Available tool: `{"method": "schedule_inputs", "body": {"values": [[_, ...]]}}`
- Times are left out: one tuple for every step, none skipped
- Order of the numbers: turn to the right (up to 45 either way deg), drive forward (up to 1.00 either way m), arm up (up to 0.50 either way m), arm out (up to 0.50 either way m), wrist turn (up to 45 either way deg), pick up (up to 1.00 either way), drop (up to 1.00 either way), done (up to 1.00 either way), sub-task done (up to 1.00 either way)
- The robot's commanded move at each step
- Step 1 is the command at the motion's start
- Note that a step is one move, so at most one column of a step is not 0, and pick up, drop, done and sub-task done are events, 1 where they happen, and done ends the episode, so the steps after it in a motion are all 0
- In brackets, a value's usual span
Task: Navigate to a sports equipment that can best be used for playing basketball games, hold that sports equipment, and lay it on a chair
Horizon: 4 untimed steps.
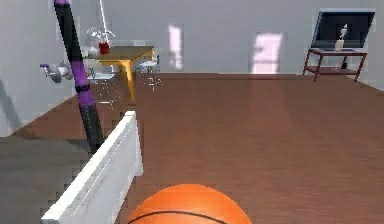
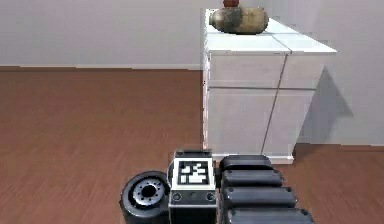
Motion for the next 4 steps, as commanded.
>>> {"method": "schedule_inputs", "body": {"values": [[0.0,1.0,0.0,0.0,0.0,0.0,0.0,0.0,0.0],[0.0,0.75,0.0,0.0,0.0,0.0,0.0,0.0,0.0],[-36.0,0.0,0.0,0.0,0.0,0.0,0.0,0.0,0.0],[0.0,0.45,0.0,0.0,0.0,0.0,0.0,0.0,0.0]]}}
